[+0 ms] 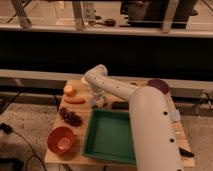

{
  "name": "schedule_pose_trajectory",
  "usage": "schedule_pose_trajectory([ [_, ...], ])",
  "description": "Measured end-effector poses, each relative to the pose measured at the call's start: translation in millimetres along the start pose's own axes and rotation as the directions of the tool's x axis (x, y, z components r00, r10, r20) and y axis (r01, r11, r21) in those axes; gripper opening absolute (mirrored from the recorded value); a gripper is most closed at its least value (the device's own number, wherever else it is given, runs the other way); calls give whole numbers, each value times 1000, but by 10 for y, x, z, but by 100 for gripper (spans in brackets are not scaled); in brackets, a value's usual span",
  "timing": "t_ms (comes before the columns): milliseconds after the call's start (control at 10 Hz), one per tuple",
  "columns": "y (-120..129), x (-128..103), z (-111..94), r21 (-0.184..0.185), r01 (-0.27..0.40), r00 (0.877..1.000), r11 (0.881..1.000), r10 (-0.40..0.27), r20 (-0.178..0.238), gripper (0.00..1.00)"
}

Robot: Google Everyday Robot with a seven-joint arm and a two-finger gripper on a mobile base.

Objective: Wipe red bowl with eraser

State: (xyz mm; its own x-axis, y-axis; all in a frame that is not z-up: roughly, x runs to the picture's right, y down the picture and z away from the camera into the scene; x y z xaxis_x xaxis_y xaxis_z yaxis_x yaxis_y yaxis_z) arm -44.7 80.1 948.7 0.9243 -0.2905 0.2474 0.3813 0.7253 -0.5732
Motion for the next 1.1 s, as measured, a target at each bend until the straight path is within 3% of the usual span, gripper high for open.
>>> schedule_pose_trajectory([
  [100, 16, -4, -30, -1, 3, 1000, 1000, -3, -1, 3],
  [300, 70, -43, -162, 14, 11, 1000, 1000, -11, 2, 0],
  [700, 348, -236, -835, 135, 64, 998, 989, -66, 5, 0],
  [1100, 382, -464, -1371, 243, 136, 991, 960, -136, -16, 0],
])
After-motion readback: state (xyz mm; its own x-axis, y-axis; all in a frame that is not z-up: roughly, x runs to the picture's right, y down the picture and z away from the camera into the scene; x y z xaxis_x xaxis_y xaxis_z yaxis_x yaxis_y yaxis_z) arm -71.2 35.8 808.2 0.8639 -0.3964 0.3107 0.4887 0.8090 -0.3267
